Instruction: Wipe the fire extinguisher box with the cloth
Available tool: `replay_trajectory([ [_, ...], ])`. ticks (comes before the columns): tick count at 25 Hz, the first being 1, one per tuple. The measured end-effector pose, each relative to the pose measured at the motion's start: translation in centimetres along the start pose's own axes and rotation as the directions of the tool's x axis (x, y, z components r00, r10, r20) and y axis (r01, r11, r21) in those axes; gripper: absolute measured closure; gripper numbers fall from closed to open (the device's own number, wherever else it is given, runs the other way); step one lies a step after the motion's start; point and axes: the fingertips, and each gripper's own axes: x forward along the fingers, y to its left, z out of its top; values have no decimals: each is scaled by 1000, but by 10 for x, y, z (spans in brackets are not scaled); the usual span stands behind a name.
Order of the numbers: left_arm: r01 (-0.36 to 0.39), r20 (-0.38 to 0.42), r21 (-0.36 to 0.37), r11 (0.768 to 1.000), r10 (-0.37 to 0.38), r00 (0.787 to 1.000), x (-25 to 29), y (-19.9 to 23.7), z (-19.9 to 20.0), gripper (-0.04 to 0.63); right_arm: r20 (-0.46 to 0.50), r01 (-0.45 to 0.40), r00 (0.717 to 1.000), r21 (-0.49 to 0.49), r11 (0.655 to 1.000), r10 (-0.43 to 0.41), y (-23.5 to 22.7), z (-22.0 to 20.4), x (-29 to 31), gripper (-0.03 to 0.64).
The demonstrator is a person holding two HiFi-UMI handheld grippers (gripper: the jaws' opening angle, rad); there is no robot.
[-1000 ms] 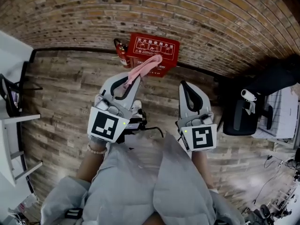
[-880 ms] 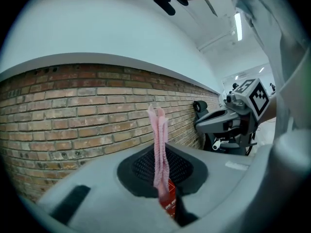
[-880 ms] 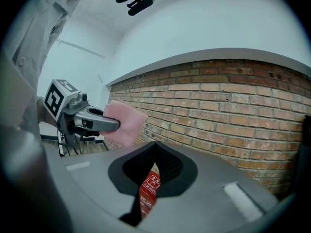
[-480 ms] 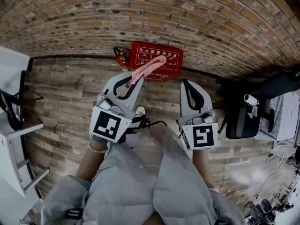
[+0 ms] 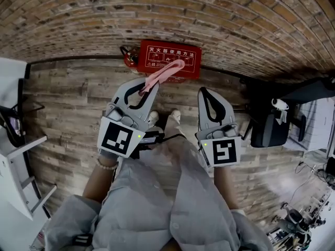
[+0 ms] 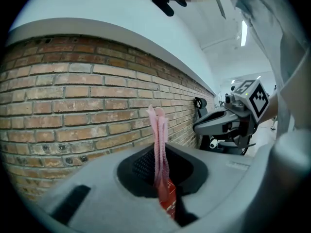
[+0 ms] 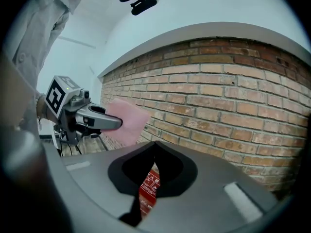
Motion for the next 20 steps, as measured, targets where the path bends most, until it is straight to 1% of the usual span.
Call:
replay_trajectory([
  [3, -4, -16, 4, 1000, 4, 1000, 8, -1, -3, 584, -6, -10, 1000, 5, 1000, 10, -6, -5, 3, 615],
  [8, -1, -40, -4, 1000, 1, 999, 21, -3, -9, 584, -30, -36, 999, -15, 999, 35, -16, -18, 8, 614],
  [12, -3, -59, -21, 1000, 2, 998, 31, -6, -18, 584, -34, -45, 998, -28, 999, 44, -25, -25, 12, 614],
  [20, 57, -111, -3, 998, -57, 992, 64, -17, -45, 584, -50, -57, 997, -13, 998, 56, -42, -52, 24, 614],
])
